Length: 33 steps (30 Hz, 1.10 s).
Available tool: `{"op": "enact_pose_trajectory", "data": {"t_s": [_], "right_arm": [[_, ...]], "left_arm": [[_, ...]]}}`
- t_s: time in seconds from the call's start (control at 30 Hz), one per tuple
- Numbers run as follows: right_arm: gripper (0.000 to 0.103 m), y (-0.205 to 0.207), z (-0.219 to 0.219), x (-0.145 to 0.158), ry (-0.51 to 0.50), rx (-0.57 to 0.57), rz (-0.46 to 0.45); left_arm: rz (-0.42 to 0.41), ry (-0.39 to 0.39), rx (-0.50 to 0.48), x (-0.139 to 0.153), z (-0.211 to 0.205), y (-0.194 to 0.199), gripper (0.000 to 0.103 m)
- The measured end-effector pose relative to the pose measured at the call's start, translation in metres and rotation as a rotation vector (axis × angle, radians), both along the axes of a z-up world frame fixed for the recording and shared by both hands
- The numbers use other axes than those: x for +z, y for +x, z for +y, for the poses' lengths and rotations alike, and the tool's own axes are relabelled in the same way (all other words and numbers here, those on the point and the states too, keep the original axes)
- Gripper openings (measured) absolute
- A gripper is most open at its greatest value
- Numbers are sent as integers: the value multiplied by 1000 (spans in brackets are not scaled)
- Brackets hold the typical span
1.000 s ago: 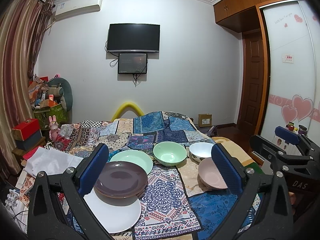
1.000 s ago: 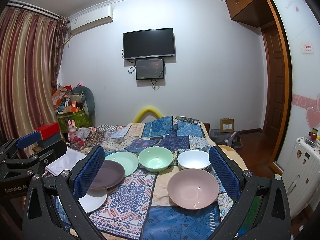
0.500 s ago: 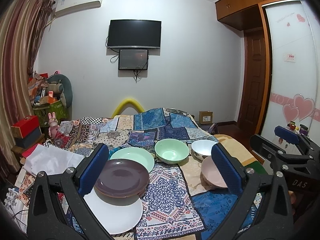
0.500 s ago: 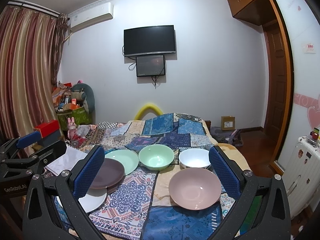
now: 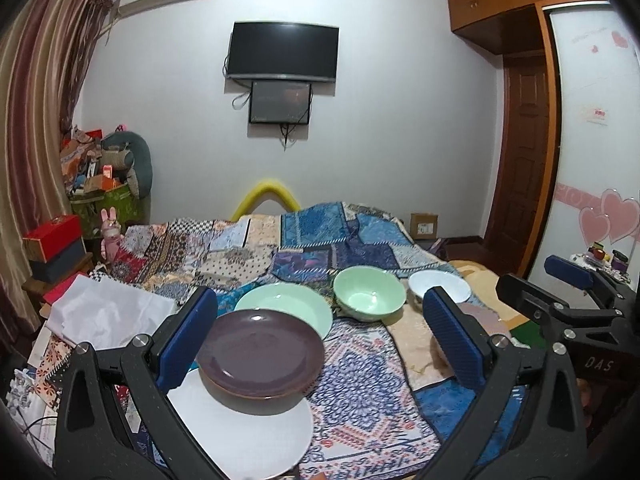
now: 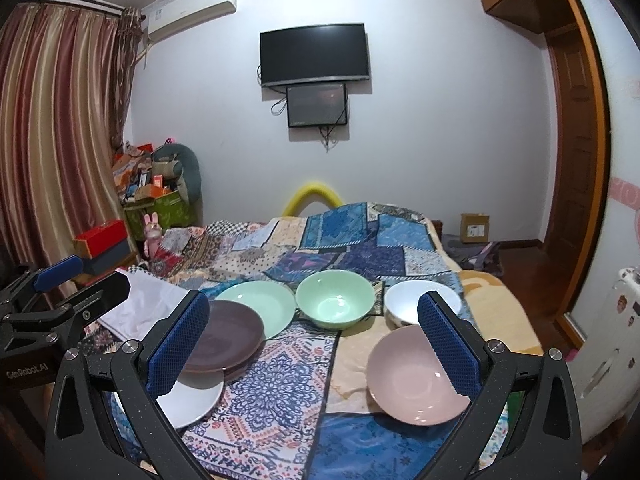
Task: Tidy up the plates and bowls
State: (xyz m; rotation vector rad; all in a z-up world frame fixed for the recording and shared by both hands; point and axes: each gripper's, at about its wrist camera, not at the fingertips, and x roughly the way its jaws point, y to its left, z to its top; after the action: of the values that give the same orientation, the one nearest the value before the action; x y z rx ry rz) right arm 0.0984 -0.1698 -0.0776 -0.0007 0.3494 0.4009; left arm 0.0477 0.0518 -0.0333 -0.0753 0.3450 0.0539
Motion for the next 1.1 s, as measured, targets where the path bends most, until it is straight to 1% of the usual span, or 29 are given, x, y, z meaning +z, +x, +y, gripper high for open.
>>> {"op": "enact_pose_trajectory", "data": {"t_s": [0.2, 0.37, 0.43, 0.57, 0.63, 0.7, 0.73, 0.83, 0.97, 1.1], "right_arm": [[101, 18, 21, -8, -19, 49, 42], [91, 35, 41, -17, -36, 98, 85], [85, 44, 50, -23, -44, 123, 113], [78, 59, 67, -35, -60, 161, 157], [74, 67, 75, -43, -70, 180, 182], [72, 74, 84, -51, -81, 194, 209], [69, 78, 89, -56, -88, 202, 228], [67, 89, 98, -69, -107, 213, 267], [66, 101, 107, -83, -129, 219, 304], [60, 115, 114, -98, -143, 229, 352]], "left_arm": [[69, -29, 24, -14, 34, 22, 103], [130, -58, 59, -30, 64, 40, 103], [163, -66, 79, -39, 77, 50, 103], [216, -70, 108, -55, 98, 67, 103], [244, -74, 110, -63, 108, 74, 99], [281, -73, 111, -71, 115, 83, 88], [306, -77, 109, -78, 120, 90, 87], [358, -98, 102, -93, 132, 102, 85], [401, -94, 104, -109, 141, 114, 80], [433, -86, 89, -121, 144, 124, 76]]}}
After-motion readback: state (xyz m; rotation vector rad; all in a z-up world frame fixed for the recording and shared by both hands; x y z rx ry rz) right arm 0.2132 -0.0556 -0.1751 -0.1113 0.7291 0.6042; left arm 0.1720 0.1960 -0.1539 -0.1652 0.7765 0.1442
